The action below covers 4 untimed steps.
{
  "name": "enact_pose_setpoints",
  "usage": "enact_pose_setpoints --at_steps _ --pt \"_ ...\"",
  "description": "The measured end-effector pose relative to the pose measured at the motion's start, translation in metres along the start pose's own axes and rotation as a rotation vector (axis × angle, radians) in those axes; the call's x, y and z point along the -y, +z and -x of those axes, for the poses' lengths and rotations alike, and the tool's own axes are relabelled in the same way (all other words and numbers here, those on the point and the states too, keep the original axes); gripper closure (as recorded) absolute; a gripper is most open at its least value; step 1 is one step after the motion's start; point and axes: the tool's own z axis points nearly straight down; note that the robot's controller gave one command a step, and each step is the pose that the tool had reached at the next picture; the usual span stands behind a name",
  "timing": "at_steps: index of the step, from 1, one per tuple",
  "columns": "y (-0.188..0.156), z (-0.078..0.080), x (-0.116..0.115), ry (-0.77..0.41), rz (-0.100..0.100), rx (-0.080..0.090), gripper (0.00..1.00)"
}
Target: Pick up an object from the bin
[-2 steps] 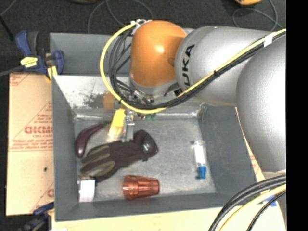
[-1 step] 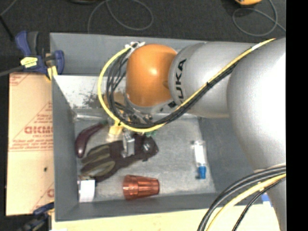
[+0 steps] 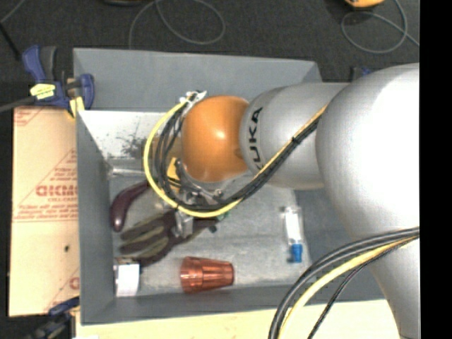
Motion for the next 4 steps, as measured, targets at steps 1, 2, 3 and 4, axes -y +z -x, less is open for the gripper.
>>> enact_pose_setpoints --at_steps 1,2,3,4 --pt "0.000 0.000 0.000 0.001 0.000 0.000 1.00" --pt "0.003 -0.004 0.020 -0.036 0.001 0.005 1.00" --pt "0.003 -0.004 0.019 -0.018 -0.005 0.007 1.00" --pt "-0.069 0.016 0.016 -0.203 0.002 0.009 1.00"
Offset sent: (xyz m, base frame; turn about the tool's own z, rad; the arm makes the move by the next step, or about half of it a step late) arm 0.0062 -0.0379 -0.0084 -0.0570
